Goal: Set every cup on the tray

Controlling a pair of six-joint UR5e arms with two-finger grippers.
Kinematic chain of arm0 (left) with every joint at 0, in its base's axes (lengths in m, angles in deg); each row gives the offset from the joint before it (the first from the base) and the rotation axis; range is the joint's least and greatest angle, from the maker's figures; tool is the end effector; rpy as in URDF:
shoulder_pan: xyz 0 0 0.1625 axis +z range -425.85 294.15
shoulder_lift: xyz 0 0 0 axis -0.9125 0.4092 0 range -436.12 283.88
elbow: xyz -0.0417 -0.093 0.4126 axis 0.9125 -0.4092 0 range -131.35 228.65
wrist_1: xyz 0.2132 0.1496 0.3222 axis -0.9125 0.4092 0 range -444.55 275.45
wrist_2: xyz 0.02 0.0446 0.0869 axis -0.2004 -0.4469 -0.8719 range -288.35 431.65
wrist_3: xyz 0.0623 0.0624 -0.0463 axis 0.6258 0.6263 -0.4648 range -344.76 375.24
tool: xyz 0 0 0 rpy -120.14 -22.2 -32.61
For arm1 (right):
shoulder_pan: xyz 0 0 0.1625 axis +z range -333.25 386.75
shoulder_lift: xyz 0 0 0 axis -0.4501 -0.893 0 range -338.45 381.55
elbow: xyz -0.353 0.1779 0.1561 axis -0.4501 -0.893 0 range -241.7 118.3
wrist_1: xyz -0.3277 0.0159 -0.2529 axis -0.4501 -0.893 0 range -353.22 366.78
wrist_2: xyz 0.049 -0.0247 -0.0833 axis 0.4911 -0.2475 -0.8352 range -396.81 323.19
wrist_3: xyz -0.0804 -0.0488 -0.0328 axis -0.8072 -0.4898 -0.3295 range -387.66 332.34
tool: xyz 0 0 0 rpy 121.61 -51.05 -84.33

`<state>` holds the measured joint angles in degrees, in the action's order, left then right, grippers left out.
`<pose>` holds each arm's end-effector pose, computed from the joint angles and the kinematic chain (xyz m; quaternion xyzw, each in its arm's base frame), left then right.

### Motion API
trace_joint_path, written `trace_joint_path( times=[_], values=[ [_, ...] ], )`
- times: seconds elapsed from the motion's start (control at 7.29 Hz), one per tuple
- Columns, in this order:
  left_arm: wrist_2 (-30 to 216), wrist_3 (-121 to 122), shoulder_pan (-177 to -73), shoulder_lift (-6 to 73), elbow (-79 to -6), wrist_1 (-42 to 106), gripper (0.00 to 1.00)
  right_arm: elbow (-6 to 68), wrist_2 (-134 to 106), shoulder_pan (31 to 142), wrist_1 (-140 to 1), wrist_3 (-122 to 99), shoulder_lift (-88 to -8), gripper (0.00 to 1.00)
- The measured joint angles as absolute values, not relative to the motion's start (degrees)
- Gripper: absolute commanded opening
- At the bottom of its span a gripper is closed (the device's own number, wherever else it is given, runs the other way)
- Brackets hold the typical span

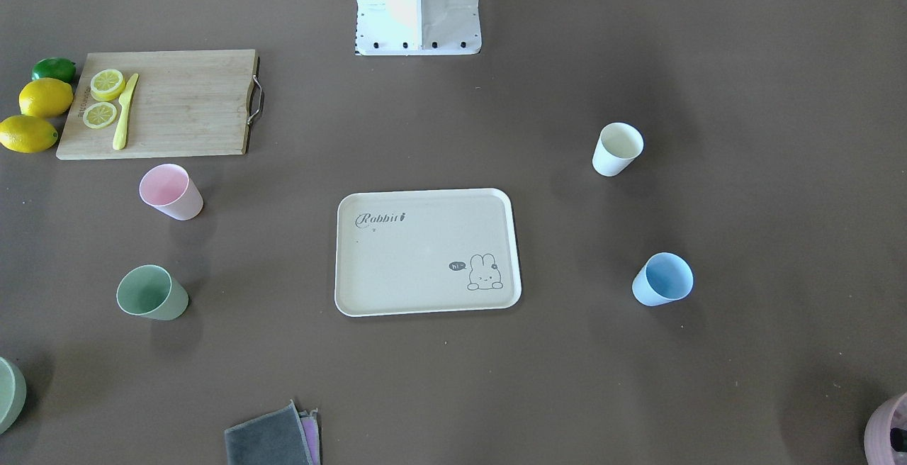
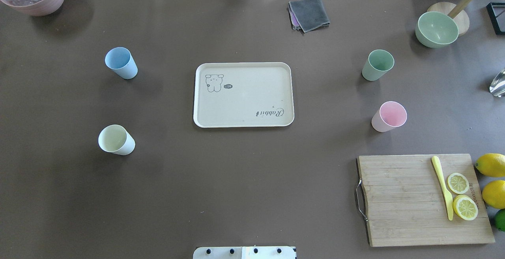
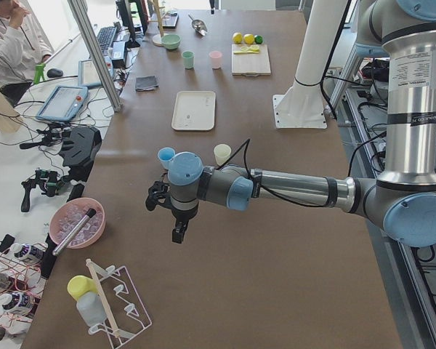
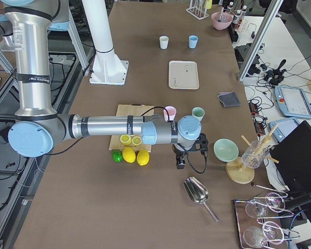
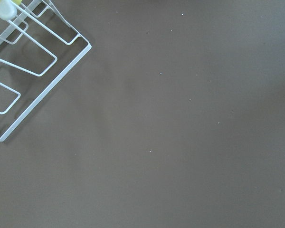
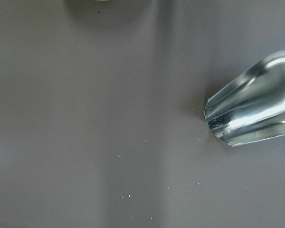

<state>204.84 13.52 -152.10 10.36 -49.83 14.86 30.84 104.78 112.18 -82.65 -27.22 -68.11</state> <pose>-0.0337 -0.4826 0.5983 0.0988 0.3703 0.0624 0.9215 0.0155 -0.5003 0.6236 0.0080 -0.4357 -0.0455 0.8989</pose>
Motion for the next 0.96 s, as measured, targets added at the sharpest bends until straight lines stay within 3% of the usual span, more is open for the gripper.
trace_joint_path(
  times=[0.96],
  values=[
    [204.5, 13.6, -152.1, 9.5, -50.0, 14.7, 0.98, 30.8, 105.0, 112.2, -82.6, -26.5, -67.4, 1.00]
  ],
)
